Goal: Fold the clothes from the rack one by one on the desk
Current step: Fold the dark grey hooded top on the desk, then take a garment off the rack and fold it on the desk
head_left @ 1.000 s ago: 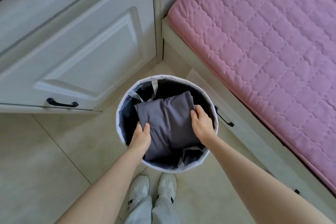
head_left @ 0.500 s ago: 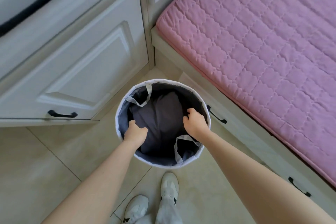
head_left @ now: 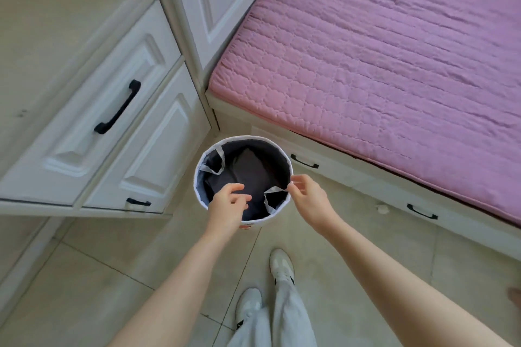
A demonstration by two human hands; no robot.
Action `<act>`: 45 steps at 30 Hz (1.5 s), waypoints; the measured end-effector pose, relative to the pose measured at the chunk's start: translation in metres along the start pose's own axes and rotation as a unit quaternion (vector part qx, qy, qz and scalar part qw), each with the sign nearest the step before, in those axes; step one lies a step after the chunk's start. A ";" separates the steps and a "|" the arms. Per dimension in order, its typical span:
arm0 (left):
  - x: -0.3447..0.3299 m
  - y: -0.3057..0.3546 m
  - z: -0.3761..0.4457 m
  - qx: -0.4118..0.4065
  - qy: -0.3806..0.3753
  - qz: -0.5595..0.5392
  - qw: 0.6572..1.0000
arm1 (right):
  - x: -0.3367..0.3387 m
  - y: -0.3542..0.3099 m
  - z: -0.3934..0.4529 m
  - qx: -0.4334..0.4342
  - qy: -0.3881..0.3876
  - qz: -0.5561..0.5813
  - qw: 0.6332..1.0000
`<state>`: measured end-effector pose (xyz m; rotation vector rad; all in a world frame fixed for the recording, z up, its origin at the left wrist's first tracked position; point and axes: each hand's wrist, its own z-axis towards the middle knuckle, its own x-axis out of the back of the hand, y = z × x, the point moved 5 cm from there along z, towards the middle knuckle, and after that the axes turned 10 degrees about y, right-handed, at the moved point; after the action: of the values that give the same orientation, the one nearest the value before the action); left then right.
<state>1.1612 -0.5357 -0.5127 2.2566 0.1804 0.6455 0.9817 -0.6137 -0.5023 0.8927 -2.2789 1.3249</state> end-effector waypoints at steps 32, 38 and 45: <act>-0.322 0.013 -0.769 -0.480 -0.465 0.298 0.681 | 0.405 0.442 -0.734 -0.275 0.570 0.261 0.729; -0.384 -0.011 -0.871 -0.517 -0.517 0.322 0.602 | 0.455 0.501 -0.824 -0.306 0.638 0.251 0.660; -0.452 -0.022 -0.976 -0.540 -0.575 0.310 0.531 | 0.532 0.546 -0.899 -0.326 0.702 0.238 0.587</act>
<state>0.2829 -0.0372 -0.1427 0.9800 -1.3535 -0.4945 0.2133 0.1815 -0.0956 -0.8894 -1.3024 0.6257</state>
